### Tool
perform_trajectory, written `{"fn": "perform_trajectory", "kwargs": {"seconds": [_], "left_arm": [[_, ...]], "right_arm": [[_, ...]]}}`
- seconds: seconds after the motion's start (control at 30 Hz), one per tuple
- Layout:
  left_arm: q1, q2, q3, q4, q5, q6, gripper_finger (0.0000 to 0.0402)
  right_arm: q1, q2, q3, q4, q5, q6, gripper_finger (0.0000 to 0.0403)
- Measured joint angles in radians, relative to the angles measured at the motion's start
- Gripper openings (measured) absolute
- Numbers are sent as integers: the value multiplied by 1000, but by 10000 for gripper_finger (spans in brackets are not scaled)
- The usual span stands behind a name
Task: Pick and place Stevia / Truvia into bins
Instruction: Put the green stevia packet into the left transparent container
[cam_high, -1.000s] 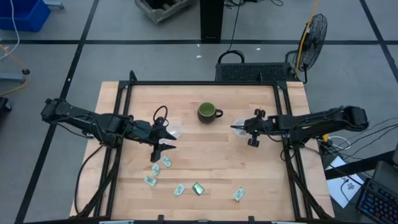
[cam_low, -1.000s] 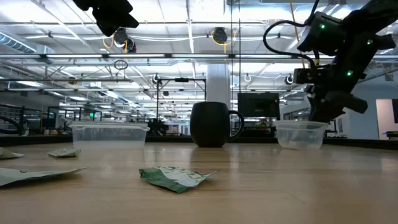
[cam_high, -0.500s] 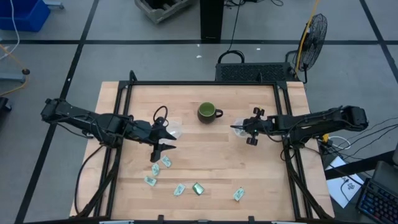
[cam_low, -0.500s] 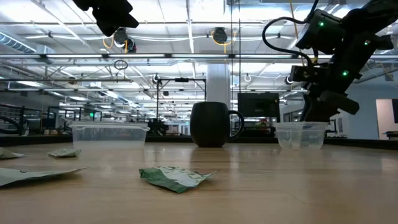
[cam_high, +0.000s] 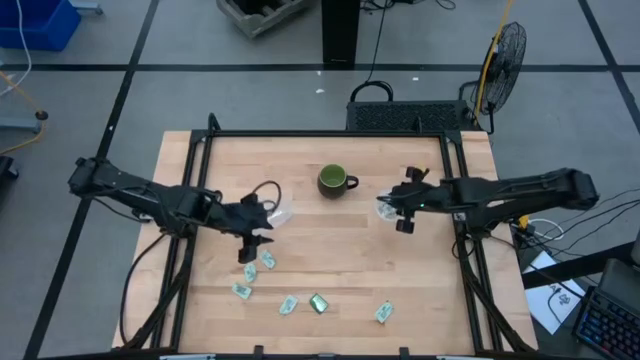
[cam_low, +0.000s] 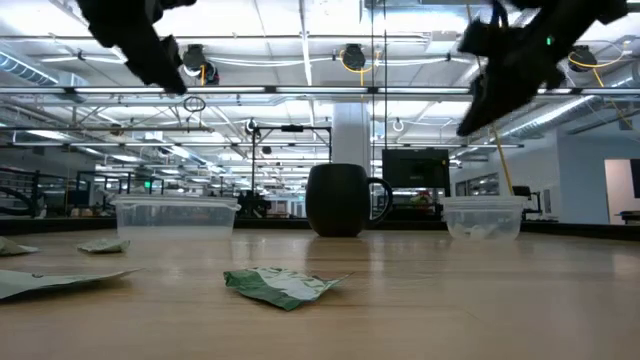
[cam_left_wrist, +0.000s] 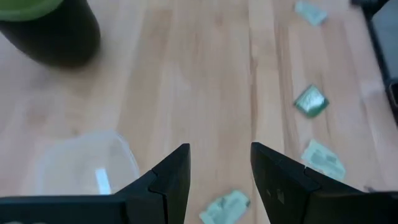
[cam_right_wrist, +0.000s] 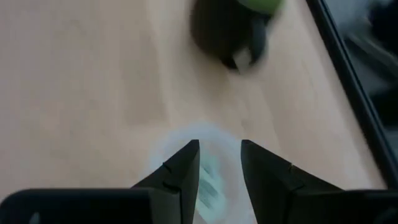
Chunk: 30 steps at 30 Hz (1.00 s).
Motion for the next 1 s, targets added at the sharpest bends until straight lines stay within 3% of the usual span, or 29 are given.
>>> {"fn": "perform_trajectory", "kwargs": {"seconds": [0.2, 0.4, 0.77, 1.0], "left_arm": [[-66, 129, 0, -16, 0, -94, 175], [-126, 263, -1, -17, 3, -139, 175], [-165, 397, 0, 61, -30, -203, 175], [-167, 470, 0, 46, -38, -111, 175]], "right_arm": [[46, -57, 6, 247, -160, 2, 112], [93, -47, -12, 439, -237, 90, 103], [145, -37, -198, 700, -237, 122, 100], [150, -38, -239, 801, -238, 122, 100]]}}
